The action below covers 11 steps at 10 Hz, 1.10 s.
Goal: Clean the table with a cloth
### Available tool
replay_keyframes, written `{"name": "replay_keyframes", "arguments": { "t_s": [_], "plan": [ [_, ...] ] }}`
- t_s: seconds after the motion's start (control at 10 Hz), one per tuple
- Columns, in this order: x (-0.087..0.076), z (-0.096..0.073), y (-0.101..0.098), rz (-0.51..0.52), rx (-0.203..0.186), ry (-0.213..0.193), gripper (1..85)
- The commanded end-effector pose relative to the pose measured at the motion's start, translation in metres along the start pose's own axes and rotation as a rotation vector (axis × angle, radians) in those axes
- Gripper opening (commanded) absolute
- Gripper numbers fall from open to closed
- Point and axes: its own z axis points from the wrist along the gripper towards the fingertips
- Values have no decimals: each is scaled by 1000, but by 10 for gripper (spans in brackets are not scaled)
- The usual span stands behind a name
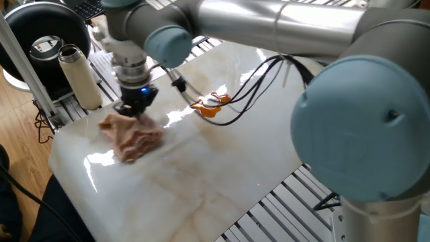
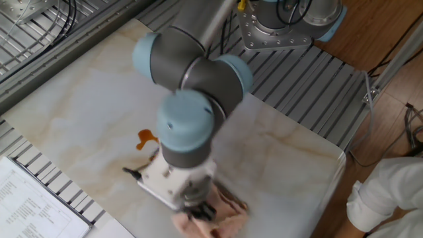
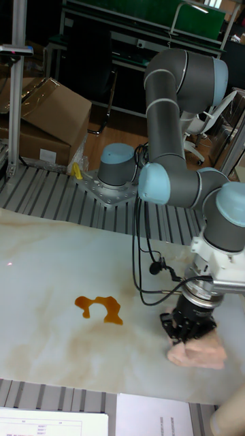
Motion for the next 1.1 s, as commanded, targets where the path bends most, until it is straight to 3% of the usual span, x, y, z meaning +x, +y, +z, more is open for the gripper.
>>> {"name": "replay_keyframes", "arguments": {
  "t_s": [0.0,0.2,0.4,0.6,1.0],
  "plan": [
    [21,-12,-30,-68,32,9,13],
    [20,-14,-19,11,16,1,13],
    [27,-14,-18,124,14,27,13],
    [25,-14,-17,99,-1,17,13],
    [59,-8,-107,-67,2,38,13]
  ]
}}
